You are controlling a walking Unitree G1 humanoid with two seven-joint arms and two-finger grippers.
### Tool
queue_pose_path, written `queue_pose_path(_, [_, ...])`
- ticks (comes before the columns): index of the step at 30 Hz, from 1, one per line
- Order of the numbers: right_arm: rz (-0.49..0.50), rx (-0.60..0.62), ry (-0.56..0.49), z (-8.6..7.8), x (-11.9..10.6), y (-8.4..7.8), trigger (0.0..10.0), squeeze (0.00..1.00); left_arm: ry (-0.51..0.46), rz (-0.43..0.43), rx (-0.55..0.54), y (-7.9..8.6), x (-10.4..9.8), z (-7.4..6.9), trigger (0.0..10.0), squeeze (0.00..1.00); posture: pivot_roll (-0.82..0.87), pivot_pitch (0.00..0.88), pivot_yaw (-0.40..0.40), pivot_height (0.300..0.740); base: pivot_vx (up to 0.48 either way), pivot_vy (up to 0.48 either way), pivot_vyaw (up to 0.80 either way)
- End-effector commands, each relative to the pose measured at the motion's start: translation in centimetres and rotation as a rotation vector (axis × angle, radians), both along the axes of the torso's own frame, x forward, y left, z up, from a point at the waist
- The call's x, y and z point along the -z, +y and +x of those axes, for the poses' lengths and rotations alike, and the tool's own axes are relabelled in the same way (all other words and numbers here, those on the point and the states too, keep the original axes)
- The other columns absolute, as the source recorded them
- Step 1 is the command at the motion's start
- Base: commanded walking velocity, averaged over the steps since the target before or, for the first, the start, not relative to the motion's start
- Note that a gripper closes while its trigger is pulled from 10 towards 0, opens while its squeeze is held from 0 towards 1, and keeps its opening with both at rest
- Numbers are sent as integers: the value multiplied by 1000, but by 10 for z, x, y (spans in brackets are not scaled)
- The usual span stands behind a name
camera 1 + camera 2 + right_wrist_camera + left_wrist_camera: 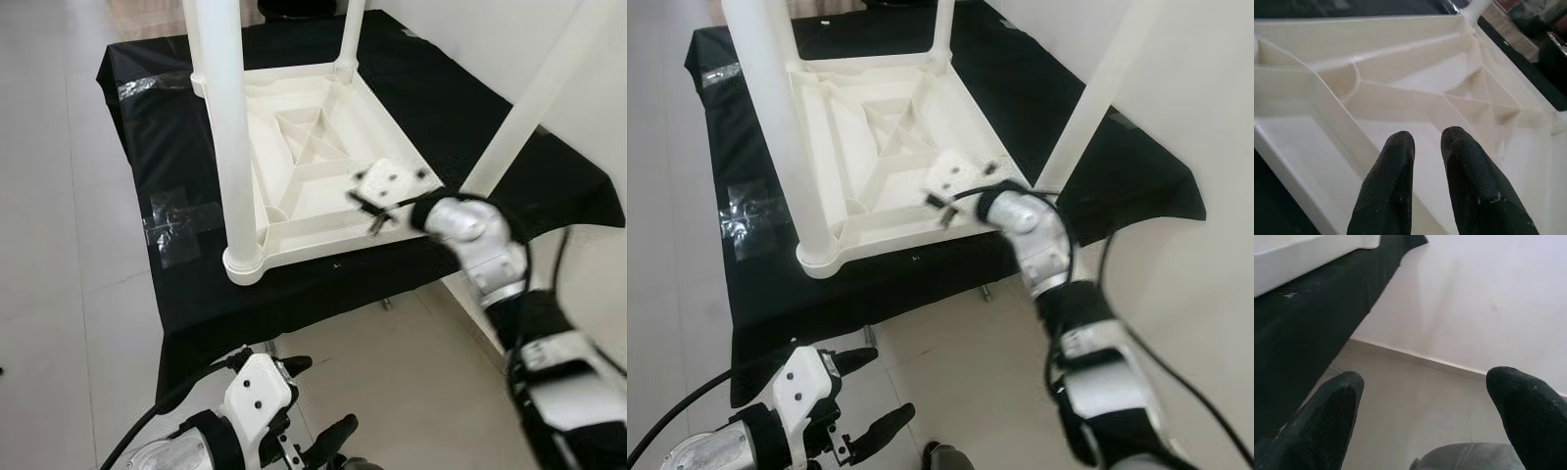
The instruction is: Building children table
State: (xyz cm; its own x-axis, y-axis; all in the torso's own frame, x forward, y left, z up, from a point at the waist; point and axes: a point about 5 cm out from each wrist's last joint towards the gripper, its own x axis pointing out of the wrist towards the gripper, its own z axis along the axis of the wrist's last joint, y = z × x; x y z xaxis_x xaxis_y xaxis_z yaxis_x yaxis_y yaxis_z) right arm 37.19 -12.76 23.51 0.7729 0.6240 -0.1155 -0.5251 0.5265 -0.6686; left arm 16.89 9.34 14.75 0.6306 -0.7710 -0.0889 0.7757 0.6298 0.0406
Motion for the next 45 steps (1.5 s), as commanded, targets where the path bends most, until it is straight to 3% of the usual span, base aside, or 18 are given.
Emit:
queue_pose_path(1, [76, 56, 3, -1, 3, -3, 10000, 0, -11, -21, -89, 5, -2, 8, 10000, 0, -12, 214, -77, 740, 0, 0, 0])
queue_pose_path(5, [111, 88, 10, -1, 7, -2, 10000, 0, -25, -38, -136, 7, -6, 14, 10000, 0, -12, 214, -77, 740, 0, 0, 0])
queue_pose_path(8, [178, 117, 29, -7, 20, 1, 10000, 0, -62, -70, -260, 16, -13, 25, 10000, 0, -9, 202, -74, 740, 0, 0, 0])
queue_pose_path(11, [343, 229, 105, -19, 41, -6, 10000, 0, -65, -70, -560, 49, -11, 38, 10000, 0, -2, 191, -70, 740, 0, 0, 0])
queue_pose_path(14, [375, 248, 126, -23, 45, -8, 10000, 0, -61, -66, -623, 58, -9, 39, 10000, 0, -2, 191, -70, 740, 0, 0, 0])
queue_pose_path(19, [481, 340, 171, -31, 58, -18, 10000, 0, -52, -44, -902, 99, -5, 45, 10000, 0, 2, 170, -65, 740, 0, 0, 0])
queue_pose_path(22, [552, 400, 176, -35, 63, -23, 10000, 0, -67, -21, -980, 111, -4, 49, 10000, 0, 1, 158, -62, 740, 0, 0, 0])
queue_pose_path(23, [552, 400, 176, -35, 63, -23, 10000, 0, -67, -21, -980, 111, -4, 49, 10000, 0, 1, 158, -62, 740, 0, 0, 0])
queue_pose_path(24, [637, 443, 182, -40, 66, -26, 10000, 0, -80, -11, -998, 113, -5, 53, 10000, 0, -2, 148, -56, 740, 0, 0, 0])
queue_pose_path(32, [706, 458, 206, -50, 69, -24, 10000, 0, -63, -48, -880, 96, -5, 61, 10000, 0, -13, 136, -34, 740, 196, 0, 300])
queue_pose_path(39, [669, 459, 170, -47, 62, -27, 10000, 0, -72, -76, -858, 91, -9, 66, 10000, 0, -16, 130, -36, 740, 462, 0, 339])
queue_pose_path(45, [705, 477, 169, -43, 58, -32, 10000, 0, -82, -85, -842, 87, -11, 69, 10000, 0, -14, 129, -38, 740, 461, 0, 133])
